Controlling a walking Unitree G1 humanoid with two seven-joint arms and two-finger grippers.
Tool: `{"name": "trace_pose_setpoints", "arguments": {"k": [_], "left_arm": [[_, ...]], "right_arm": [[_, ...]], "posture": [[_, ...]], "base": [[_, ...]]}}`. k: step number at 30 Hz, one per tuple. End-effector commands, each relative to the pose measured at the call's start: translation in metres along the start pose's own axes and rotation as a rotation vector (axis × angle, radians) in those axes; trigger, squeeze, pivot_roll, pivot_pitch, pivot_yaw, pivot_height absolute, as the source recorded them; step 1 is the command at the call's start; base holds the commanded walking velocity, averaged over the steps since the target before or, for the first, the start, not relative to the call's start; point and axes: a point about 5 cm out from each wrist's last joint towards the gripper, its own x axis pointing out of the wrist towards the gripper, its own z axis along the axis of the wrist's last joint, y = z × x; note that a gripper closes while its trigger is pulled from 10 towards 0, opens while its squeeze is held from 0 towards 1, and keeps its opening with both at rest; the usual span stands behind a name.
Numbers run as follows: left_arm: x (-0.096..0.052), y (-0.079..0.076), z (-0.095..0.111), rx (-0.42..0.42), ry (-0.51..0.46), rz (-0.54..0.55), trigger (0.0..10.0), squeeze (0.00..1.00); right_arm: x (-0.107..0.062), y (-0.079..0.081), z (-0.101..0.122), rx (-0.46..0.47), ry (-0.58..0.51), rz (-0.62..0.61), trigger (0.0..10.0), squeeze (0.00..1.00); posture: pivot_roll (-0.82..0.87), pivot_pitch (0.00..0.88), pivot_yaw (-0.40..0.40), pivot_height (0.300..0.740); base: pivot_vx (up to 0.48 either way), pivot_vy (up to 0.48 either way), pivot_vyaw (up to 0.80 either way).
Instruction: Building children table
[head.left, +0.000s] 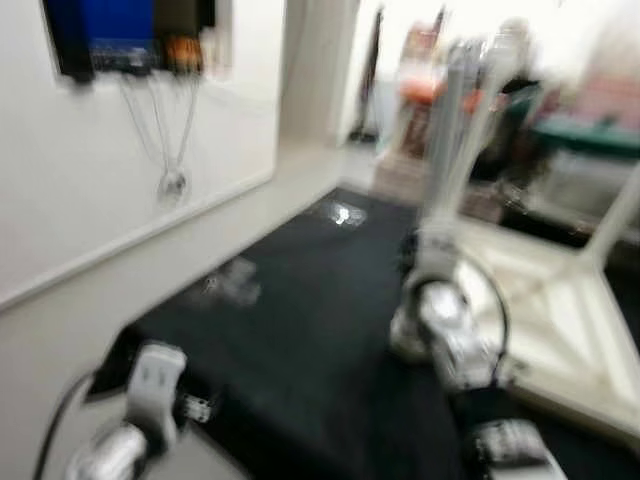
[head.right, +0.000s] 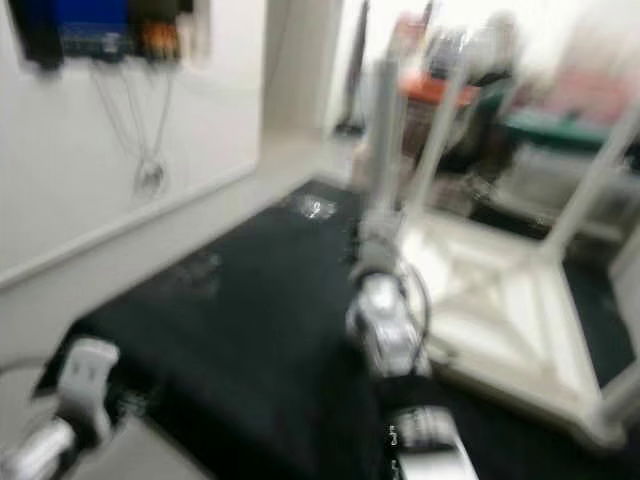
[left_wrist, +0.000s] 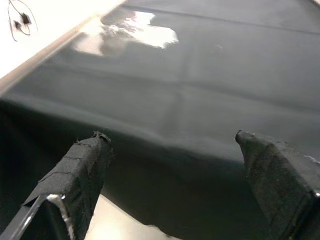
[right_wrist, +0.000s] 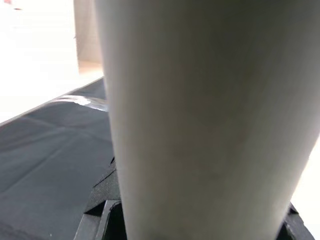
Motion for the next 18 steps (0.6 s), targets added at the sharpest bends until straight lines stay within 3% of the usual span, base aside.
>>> {"name": "trace_pose_setpoints", "arguments": {"k": [1,9,18], "left_arm": [[0.0025,-0.0033,0.0035,0.007,-0.010,-0.008,10.0,0.00],[0.0045,-0.0007,0.0037,0.005,-0.005,0.004,10.0,0.00],[0.0065,0.0009,0.0039,0.007,-0.004,0.017,10.0,0.00]], "right_arm": [[-0.0049,-0.0053,-0.0397,0.011,0.191,-0.052,0.0,0.00],[-0.0056,-0.0092,-0.0487,0.085,0.267,-0.165,0.0,0.00],[-0.0068,-0.0114,-0.0480,0.133,0.256,-0.260,0.0,0.00]], "posture": [[0.12,0.000,-0.110,0.740],[0.11,0.000,-0.107,0.740],[0.11,0.000,-0.103,0.740]], "base": [[0.000,0.000,0.00],[0.000,0.000,0.00],[0.000,0.000,0.00]]}}
